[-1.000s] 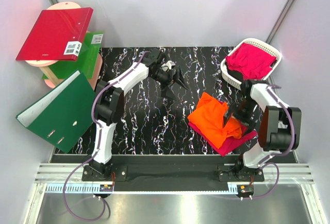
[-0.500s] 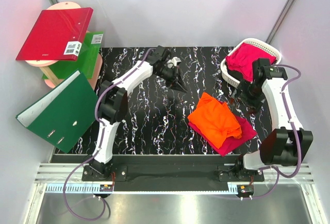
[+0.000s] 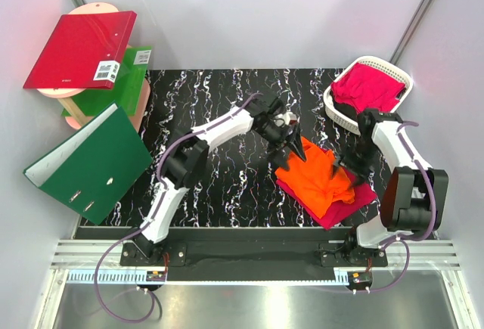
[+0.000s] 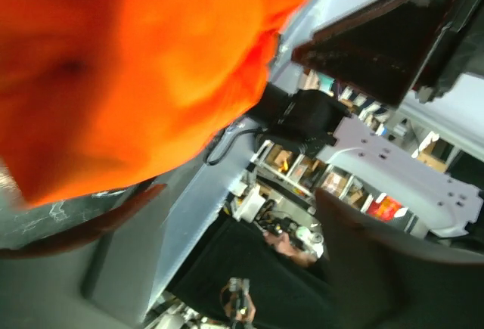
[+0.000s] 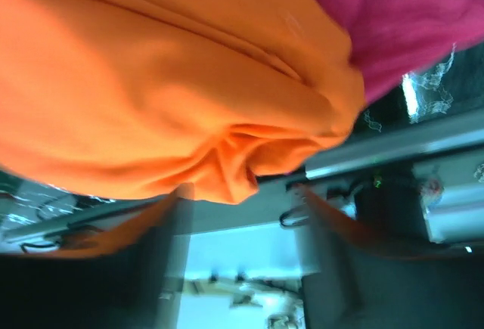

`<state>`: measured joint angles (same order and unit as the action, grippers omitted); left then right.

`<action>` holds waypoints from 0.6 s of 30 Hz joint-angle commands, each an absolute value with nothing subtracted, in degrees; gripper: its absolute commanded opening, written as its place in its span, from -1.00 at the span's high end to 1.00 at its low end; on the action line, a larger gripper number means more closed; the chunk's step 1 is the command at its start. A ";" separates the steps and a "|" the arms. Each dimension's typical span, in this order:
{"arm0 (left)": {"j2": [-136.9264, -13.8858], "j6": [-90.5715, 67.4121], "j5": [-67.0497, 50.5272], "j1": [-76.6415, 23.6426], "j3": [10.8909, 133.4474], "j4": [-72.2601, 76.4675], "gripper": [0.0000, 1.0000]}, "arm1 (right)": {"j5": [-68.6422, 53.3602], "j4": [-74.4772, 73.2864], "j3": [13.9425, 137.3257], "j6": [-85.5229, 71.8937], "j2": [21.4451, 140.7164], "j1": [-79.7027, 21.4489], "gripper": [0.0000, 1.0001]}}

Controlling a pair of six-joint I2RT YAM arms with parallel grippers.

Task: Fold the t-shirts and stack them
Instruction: Put the neatly folded tshirt into the corner of the board with both arms

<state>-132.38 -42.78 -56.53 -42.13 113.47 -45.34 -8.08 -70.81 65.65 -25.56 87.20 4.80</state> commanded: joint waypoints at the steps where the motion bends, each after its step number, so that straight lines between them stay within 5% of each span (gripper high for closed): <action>1: -124.64 -41.49 -54.49 -36.31 110.40 -45.00 -0.98 | -5.64 -73.82 65.74 -25.05 84.82 5.19 -0.99; 18: -121.82 -39.90 -55.90 -29.71 112.06 -45.09 -0.98 | 6.50 -74.54 64.69 -26.54 91.39 8.79 -0.99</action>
